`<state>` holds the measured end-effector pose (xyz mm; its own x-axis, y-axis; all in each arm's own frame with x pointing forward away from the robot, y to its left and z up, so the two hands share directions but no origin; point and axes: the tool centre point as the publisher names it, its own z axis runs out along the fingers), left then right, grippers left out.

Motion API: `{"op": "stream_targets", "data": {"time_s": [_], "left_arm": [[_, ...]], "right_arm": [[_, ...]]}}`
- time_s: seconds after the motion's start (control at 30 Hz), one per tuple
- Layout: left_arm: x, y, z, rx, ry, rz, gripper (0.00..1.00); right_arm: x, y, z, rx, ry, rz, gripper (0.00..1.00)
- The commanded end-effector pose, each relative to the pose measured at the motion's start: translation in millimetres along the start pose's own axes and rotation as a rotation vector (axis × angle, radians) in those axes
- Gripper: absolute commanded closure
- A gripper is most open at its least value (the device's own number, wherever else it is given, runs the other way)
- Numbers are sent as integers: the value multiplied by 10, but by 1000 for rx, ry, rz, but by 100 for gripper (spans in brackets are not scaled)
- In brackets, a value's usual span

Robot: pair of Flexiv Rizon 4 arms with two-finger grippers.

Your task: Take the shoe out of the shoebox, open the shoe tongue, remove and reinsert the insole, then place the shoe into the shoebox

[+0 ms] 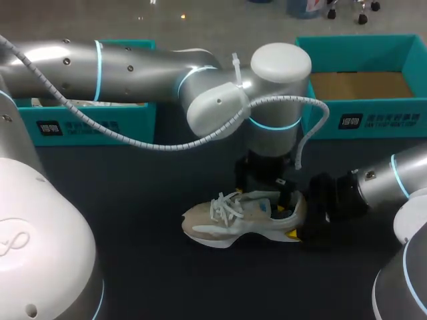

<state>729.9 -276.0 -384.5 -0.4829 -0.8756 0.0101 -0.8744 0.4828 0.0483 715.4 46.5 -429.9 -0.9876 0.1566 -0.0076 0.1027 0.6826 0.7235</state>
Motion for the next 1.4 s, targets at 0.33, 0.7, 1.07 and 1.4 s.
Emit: {"op": "stream_targets", "data": {"time_s": [0.33,0.7,1.07,1.4], "left_arm": [[-47,168,11,6,-83,-136,0],[-178,255,-80,15,-162,-196,0],[-331,344,-253,41,-169,-247,0],[-469,445,-415,56,-186,-283,0]], "right_arm": [[0,-6,21,0,-2,0,100],[0,-6,21,0,-2,0,100],[0,-6,21,0,-2,0,100],[0,-6,21,0,-2,0,100]]}}
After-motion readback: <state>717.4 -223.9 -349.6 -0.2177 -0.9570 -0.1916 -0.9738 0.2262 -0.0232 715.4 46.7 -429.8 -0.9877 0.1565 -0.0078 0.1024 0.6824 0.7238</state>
